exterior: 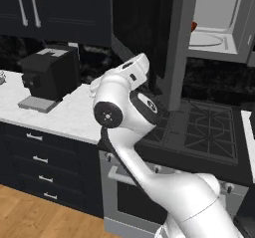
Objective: Pick the sweet potato from the sink and place it in the bowl. Then pick the bowl and place it in the microwave. Then close the microwave door and press the start button.
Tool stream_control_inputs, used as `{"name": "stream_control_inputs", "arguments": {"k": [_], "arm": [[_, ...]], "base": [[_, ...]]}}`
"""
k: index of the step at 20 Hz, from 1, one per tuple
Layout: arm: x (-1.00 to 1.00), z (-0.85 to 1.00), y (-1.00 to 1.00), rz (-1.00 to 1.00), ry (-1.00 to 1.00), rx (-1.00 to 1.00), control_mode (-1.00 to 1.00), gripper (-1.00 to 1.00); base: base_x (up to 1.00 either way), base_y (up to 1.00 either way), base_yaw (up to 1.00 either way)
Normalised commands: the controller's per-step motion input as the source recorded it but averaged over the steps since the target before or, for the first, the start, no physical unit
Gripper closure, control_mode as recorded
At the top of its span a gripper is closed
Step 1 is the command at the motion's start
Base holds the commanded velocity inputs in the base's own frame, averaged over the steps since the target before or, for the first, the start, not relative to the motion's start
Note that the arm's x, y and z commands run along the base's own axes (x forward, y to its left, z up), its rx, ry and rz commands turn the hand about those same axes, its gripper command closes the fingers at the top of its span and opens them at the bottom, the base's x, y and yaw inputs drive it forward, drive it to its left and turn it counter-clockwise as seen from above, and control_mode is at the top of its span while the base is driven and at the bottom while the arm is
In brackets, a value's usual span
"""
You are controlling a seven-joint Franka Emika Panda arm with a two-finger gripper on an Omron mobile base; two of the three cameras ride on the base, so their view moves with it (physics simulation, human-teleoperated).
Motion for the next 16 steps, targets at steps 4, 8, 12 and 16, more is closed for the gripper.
{"name": "stream_control_inputs", "arguments": {"k": [4,8,12,16], "arm": [[0.32,0.26,-1.00,0.00,0.01,0.25,-1.00,-1.00],[0.46,0.26,-1.00,0.00,0.04,0.24,-1.00,-1.00],[0.64,0.21,-1.00,0.00,0.10,0.24,-1.00,-1.00],[0.77,0.18,-0.98,0.00,0.13,0.22,-1.00,-1.00]], "base": [[0.00,0.00,0.00],[0.00,0.00,0.00],[0.00,0.00,0.00],[0.00,0.00,0.00]]}}
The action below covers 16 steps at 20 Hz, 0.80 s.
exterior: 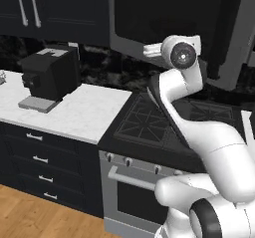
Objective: Pick the sweet potato from the sink and place it in the bowl. Then pick the bowl and place it in the microwave. Then close the microwave door and press the start button.
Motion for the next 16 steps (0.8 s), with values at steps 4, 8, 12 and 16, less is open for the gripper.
{"name": "stream_control_inputs", "arguments": {"k": [4,8,12,16], "arm": [[0.83,0.14,-0.91,0.01,0.13,0.21,-1.00,-1.00],[0.74,0.02,-0.74,0.04,-0.02,0.11,-1.00,-1.00],[0.54,0.00,-0.61,0.02,-0.06,0.05,-1.00,-1.00],[0.46,0.00,-0.51,0.01,-0.07,0.02,-1.00,-1.00]], "base": [[0.00,0.00,0.00],[0.00,0.00,0.00],[0.00,0.00,0.00],[0.00,0.00,0.00]]}}
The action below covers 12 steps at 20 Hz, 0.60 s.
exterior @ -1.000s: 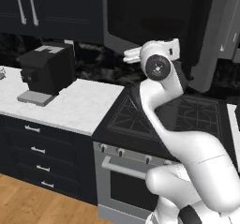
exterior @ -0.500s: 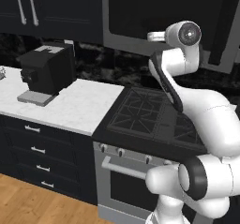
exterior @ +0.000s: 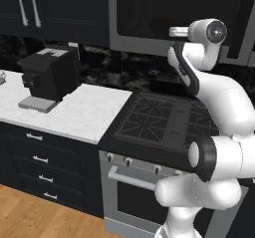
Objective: Pick the sweet potato from the sink and place it in the bowl. Then pick the bowl and place it in the microwave. Then close the microwave door and press the start button.
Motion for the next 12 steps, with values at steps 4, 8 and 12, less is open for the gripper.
{"name": "stream_control_inputs", "arguments": {"k": [4,8,12], "arm": [[0.73,-0.08,-0.46,0.02,-0.08,0.00,-1.00,-1.00],[0.99,-0.22,-0.36,0.03,0.00,0.00,-1.00,-1.00],[0.20,-0.07,0.03,0.00,-0.15,-0.01,-1.00,-1.00]], "base": [[0.00,0.00,0.00],[0.00,0.00,0.00],[0.00,0.00,0.00]]}}
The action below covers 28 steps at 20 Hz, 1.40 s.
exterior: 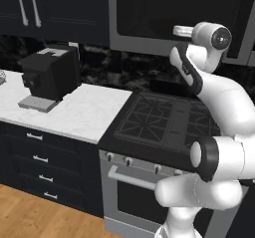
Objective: Pick the sweet potato from the sink and place it in the bowl. Then pick the bowl and place it in the microwave. Then close the microwave door and press the start button.
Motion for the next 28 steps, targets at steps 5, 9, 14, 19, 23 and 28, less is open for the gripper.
{"name": "stream_control_inputs", "arguments": {"k": [5,9,14,19,23,28], "arm": [[-0.92,0.22,0.28,0.00,-0.12,-0.03,-1.00,-1.00],[-0.99,0.51,0.41,0.05,0.01,-0.09,-1.00,-1.00],[-0.97,0.79,0.09,0.05,0.11,0.00,-1.00,-1.00],[-0.98,0.25,0.02,0.00,0.17,0.00,-1.00,-1.00],[-0.91,-0.04,0.00,0.00,0.06,0.00,-1.00,-1.00],[-0.46,-0.01,-0.05,-0.06,0.31,0.00,-1.00,-1.00]], "base": [[0.00,0.00,0.00],[0.00,0.00,0.00],[0.00,0.00,0.00],[0.00,0.00,0.00],[0.00,0.00,0.00],[0.00,0.00,0.00]]}}
